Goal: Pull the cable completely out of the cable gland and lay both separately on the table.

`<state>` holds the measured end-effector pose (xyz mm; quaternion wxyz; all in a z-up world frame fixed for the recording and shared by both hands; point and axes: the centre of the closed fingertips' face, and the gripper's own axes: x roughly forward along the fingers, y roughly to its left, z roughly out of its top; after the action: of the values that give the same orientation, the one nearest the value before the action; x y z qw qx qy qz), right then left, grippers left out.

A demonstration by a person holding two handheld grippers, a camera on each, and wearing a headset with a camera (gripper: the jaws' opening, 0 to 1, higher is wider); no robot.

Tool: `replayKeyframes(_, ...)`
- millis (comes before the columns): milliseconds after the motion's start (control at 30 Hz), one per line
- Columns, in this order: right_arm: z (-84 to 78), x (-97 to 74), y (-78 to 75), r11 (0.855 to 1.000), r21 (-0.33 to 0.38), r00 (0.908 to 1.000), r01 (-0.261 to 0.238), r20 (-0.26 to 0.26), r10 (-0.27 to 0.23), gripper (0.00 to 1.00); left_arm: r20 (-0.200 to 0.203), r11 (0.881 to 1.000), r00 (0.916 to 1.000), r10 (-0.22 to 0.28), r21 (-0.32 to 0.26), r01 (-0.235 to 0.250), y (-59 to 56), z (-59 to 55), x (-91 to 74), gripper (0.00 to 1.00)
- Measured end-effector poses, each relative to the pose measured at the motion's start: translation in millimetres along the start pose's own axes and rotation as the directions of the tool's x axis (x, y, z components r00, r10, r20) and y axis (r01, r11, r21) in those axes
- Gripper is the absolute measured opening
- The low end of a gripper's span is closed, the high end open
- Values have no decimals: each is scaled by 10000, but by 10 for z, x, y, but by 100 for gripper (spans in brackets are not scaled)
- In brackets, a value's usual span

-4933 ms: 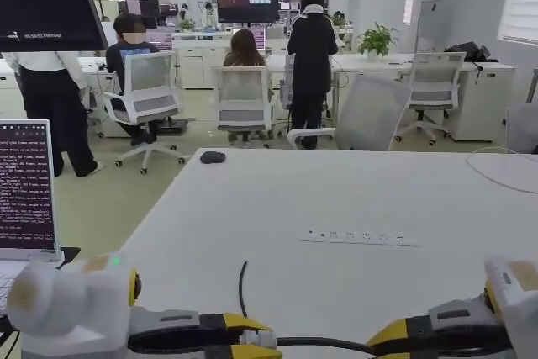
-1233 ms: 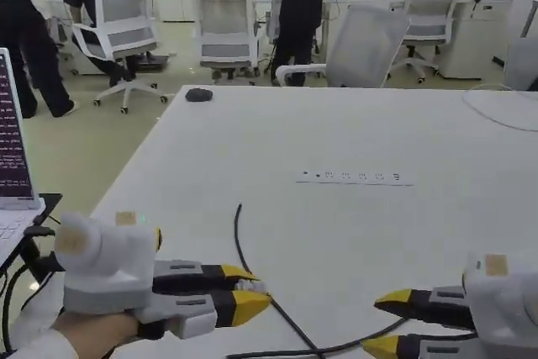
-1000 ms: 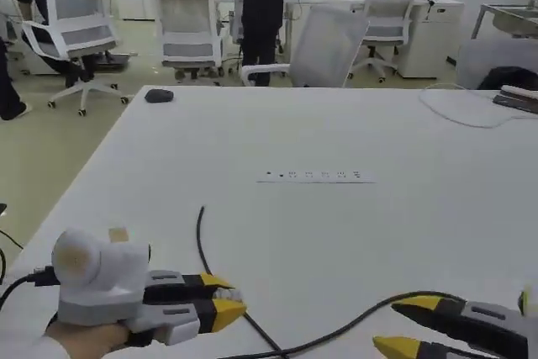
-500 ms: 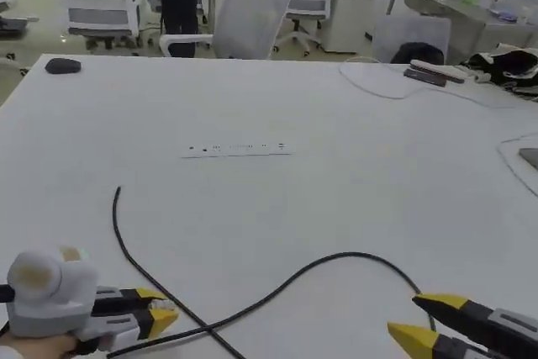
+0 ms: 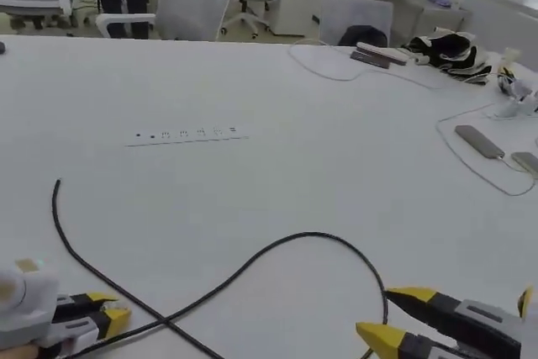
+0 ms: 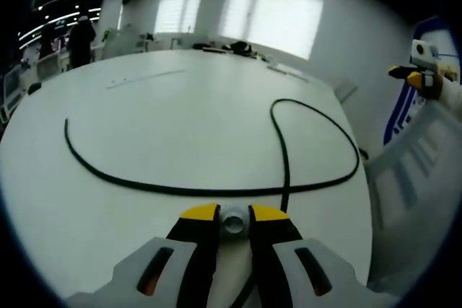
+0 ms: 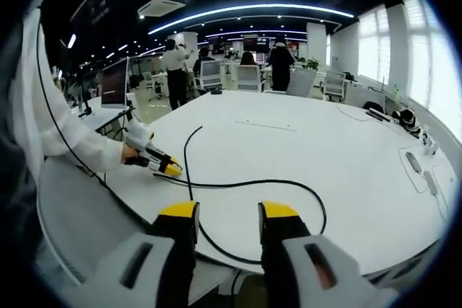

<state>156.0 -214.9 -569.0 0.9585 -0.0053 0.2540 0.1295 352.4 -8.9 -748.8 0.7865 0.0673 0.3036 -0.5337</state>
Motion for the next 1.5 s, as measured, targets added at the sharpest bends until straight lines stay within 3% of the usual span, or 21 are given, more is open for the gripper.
replayKeyframes(300,-65,17,4,9997,-54,9997,-230,-101,229,38,-96,9998,9999,76,204,-74,-106,19,-64,17)
replayKeyframes(500,-54,88,-20,9979,217,9982,-602,84,601,41,248,9979,9997,-5,655,-11,-224,261,-284,21)
replayKeyframes(567,-29,122,-14,9965,215,9966,-813,126,811,44,455,9974,9990,41,721,-73,-249,391,-420,24)
replayKeyframes(600,-20,137,-15,9958,185,9959,-900,132,897,47,812,9976,9967,-2,687,-54,-275,507,-518,25)
replayKeyframes(633,-5,161,-15,9946,145,9946,-1025,142,1023,49,928,9979,9957,-2,651,-59,-293,546,-559,26)
replayKeyframes(667,-1,179,-20,9938,137,9938,-1103,134,1101,52,1183,9982,9930,-17,590,-53,-345,654,-695,30)
replayKeyframes(733,-6,223,-35,9914,217,9917,-1288,19,1288,57,1297,9990,9916,41,442,-99,-439,768,-921,36)
replayKeyframes(833,-39,292,-40,9859,238,9857,-1653,-276,1660,60,1240,9978,9901,658,29,-667,-512,866,-1271,55)
replayKeyframes(867,-59,313,-51,9838,149,9828,-1788,-432,1793,62,1655,9963,9827,825,118,-856,-576,949,-1422,62)
replayKeyframes(900,-73,327,-63,9824,96,9809,-1867,-530,1870,64,1816,9942,9779,1032,101,-1068,-617,984,-1530,66)
replayKeyframes(1000,-113,353,-93,9788,195,9754,-2039,-811,2048,66,1765,9866,9708,1626,-446,-1571,-769,963,-1833,77)
replayKeyframes(1033,-124,353,-105,9779,214,9740,-2080,-868,2091,66,1809,9794,9641,1946,-907,-1806,-818,937,-1942,78)
replayKeyframes(1133,-159,344,-99,9764,268,9711,-2143,-1021,2159,68,2082,9614,9516,2260,-2049,-1835,-932,850,-2111,81)
replayKeyframes(1233,-211,328,-93,9755,397,9667,-2164,-1310,2198,69,1946,9569,9497,2453,-2059,-2050,-1020,723,-2222,87)
replayKeyframes(1333,-266,302,-96,9745,537,9620,-2180,-1563,2238,69,1517,9522,9475,2814,-1661,-2562,-1074,575,-2295,86)
replayKeyframes(1500,-340,302,-110,9738,685,9549,-2170,-1923,2263,69,1357,9468,9469,2914,-1824,-2652,-1091,455,-2344,87)
